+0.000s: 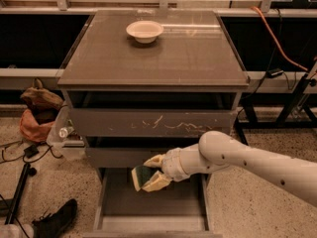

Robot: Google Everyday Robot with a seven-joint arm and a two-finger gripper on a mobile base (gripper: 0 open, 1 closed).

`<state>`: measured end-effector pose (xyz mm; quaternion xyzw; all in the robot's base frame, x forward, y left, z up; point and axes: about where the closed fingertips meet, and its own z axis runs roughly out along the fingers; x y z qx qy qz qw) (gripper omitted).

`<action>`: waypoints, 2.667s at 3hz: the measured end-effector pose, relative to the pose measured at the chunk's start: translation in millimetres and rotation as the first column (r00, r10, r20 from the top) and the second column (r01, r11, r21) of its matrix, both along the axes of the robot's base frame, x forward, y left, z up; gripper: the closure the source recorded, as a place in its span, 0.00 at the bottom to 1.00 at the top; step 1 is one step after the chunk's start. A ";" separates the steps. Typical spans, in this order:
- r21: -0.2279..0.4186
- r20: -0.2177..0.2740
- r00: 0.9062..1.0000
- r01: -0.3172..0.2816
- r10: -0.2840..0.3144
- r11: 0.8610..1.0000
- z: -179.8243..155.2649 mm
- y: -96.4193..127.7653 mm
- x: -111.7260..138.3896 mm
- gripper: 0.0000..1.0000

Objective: Place sponge into bottom drawer

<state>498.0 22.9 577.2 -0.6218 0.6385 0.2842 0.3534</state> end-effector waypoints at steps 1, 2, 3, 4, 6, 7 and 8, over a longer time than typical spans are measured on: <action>-0.009 -0.015 1.000 0.012 -0.012 1.000 -32.5 4.0 8.5 1.00; 0.001 0.078 0.994 0.073 -0.073 0.997 -83.4 -10.3 49.8 1.00; -0.004 0.160 0.976 0.153 -0.150 0.988 -163.9 -26.8 94.6 1.00; -0.033 0.114 0.965 0.242 -0.237 0.970 -264.1 -34.0 100.9 1.00; -0.056 0.019 0.946 0.323 -0.323 0.945 -344.3 -41.5 83.2 1.00; -0.050 0.038 0.944 0.328 -0.326 0.943 -358.5 -40.2 85.2 1.00; -0.072 0.027 0.952 0.307 -0.306 0.949 -421.0 -34.5 84.0 1.00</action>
Offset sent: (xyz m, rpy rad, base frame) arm 0.0927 -0.0229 -0.2429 0.0792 -0.1528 -0.1455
